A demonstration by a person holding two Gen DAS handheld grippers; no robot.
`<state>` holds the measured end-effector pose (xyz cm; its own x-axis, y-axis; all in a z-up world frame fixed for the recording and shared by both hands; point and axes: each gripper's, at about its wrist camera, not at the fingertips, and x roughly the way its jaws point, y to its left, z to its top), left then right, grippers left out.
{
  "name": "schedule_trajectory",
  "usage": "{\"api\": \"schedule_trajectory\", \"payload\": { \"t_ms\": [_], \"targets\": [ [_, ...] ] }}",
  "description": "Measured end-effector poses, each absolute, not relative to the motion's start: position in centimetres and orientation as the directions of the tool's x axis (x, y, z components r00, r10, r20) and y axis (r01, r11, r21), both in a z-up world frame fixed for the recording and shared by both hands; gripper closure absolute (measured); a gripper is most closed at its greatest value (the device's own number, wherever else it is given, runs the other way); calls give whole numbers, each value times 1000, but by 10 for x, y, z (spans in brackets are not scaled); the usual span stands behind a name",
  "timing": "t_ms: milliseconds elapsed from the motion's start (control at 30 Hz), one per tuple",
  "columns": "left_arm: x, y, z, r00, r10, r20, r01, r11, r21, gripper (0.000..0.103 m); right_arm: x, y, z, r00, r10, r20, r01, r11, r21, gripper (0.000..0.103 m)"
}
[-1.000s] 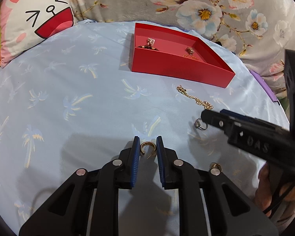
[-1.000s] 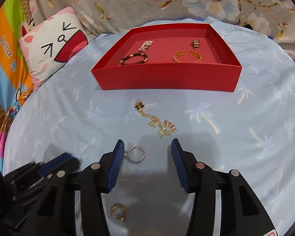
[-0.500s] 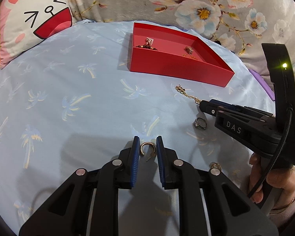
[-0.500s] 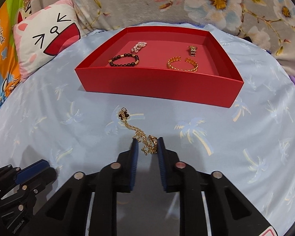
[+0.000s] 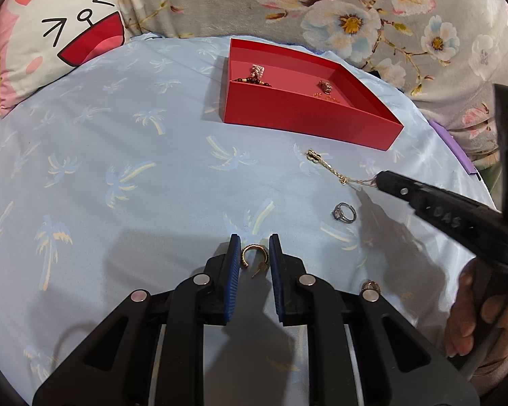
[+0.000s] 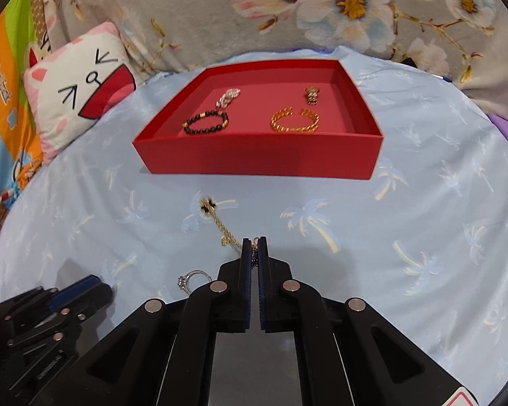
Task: Organize jewelry
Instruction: 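Carry the hoop earring and gold chain into the red tray and open both tools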
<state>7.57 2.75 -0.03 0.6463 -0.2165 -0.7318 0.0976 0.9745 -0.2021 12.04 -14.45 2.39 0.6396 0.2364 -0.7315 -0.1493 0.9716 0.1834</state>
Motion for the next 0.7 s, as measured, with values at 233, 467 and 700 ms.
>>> {"api": "schedule_trajectory", "payload": {
  "t_ms": [233,467,700],
  "targets": [
    [75,25,1,640,-209,-739,100,977,-190,87,98,-165,68,705,238,-668,-147,971,190,101],
    [78,23,22,637,-248,-730,131,968,-214,90,94,-191,121,769,244,-591,-147,967,208,101],
    [108,16,74,675,-270,-686,194,963,-188,91,122,-202,167,813,244,-529,-163,967,196,101]
  ]
}}
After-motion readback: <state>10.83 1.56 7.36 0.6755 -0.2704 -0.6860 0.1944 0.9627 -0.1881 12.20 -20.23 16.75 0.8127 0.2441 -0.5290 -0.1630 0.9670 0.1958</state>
